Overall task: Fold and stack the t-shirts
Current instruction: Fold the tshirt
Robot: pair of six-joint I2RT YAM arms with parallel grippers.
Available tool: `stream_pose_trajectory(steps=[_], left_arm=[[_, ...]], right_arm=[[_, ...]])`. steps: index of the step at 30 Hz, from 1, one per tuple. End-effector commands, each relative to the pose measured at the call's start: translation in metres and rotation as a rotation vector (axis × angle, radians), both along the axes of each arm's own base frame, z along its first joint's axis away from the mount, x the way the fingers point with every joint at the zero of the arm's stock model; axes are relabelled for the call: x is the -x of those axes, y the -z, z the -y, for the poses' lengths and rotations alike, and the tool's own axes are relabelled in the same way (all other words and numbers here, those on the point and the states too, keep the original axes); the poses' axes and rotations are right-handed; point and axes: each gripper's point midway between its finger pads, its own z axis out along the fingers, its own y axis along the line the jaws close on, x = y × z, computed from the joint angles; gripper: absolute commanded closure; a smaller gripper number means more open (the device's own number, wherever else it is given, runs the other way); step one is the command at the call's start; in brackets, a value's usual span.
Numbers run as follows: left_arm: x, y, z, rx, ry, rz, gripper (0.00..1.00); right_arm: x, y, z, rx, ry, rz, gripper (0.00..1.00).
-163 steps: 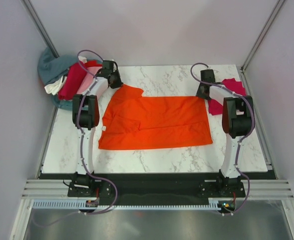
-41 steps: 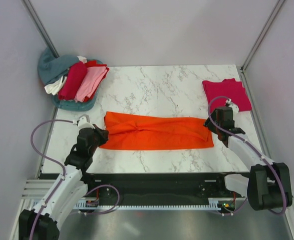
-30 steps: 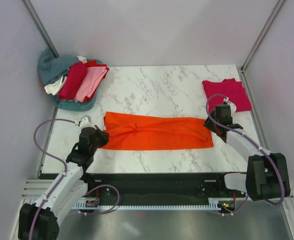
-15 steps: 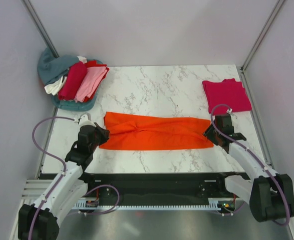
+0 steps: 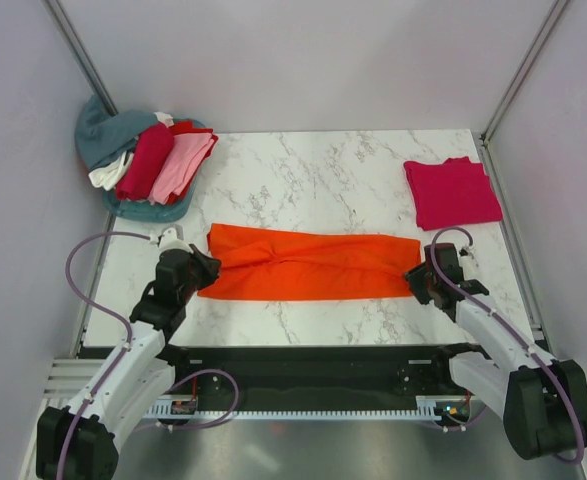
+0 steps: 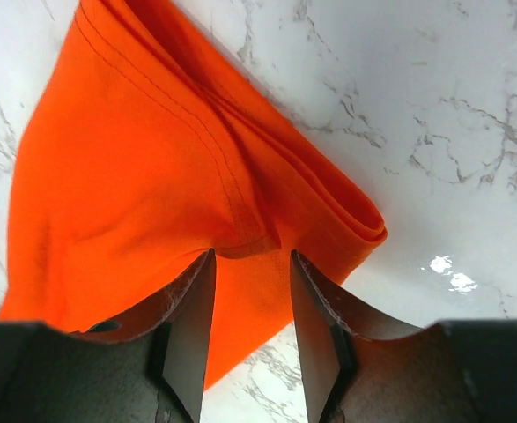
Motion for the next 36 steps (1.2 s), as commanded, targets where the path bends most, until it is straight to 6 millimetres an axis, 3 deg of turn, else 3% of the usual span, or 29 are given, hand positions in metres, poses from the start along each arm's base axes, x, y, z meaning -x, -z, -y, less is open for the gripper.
stream_pose_trajectory(steps=[1,20,29,33,36], left_arm=[[-0.011,-0.026,0.006,0.013,0.027,0.084,0.98],[-0.01,-0.037,0.007,0.008,0.045,0.124,0.98],[-0.013,-0.043,0.008,0.011,0.046,0.132,0.98],[-0.02,-0.049,0.007,0.018,0.024,0.145,0.98],[-0.03,-0.053,0.007,0.021,0.008,0.148,0.98]], right_arm=[[-0.015,-0.01,0.006,-0.031,0.118,0.067,0.53],[-0.028,-0.003,0.007,-0.061,0.197,0.076,0.57],[-0.025,-0.003,0.014,-0.028,0.216,0.068,0.95],[-0.034,-0.007,0.017,0.011,0.206,0.073,1.0],[-0.054,-0.024,0.015,0.029,0.188,0.107,1.0]])
